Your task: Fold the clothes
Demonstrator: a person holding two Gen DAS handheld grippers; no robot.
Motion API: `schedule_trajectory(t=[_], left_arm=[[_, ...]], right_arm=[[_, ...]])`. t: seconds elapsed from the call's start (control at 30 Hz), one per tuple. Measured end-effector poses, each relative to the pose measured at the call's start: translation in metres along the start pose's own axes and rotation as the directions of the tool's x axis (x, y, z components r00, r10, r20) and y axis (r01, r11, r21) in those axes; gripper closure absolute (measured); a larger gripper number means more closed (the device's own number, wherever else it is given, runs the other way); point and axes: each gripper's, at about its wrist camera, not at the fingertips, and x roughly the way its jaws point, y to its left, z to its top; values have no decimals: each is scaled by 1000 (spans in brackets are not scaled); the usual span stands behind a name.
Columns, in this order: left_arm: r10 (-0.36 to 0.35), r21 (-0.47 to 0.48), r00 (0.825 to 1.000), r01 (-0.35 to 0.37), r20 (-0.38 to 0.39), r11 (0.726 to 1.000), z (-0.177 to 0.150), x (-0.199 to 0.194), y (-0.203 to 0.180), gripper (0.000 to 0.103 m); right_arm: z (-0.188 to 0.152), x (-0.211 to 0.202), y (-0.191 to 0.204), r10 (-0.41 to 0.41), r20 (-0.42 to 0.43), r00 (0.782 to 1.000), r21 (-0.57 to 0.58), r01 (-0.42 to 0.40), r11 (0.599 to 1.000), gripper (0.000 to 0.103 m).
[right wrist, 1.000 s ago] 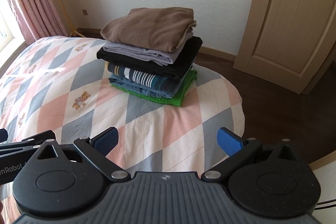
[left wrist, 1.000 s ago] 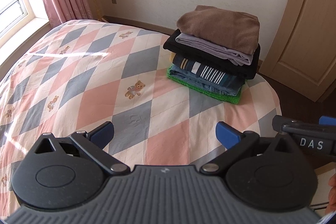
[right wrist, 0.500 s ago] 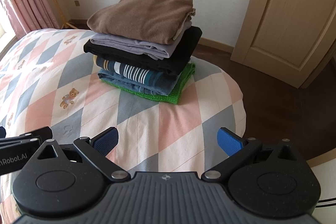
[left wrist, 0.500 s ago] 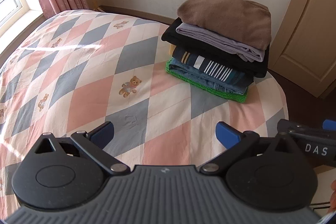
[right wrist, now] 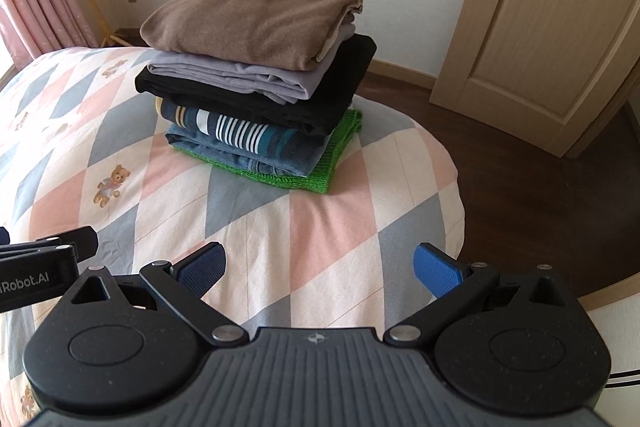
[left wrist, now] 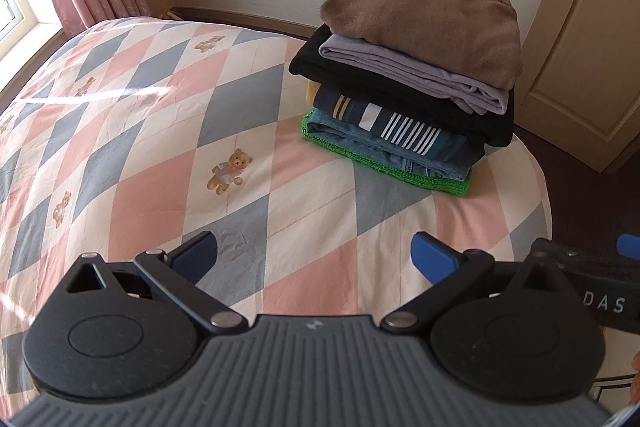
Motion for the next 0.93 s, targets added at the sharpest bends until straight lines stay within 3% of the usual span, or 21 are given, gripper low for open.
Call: schedule_trajectory(t=[0.53, 0.93], left_arm=[[-11, 36, 1000, 10, 26, 999, 13, 6, -13, 1], [-48, 7, 995, 48, 90, 999, 5, -32, -21, 1]], right_arm=[[7, 1, -8, -18, 19, 1000, 16, 18, 1000, 0], [-1, -38, -22, -18, 89, 996, 33, 15, 999, 0]])
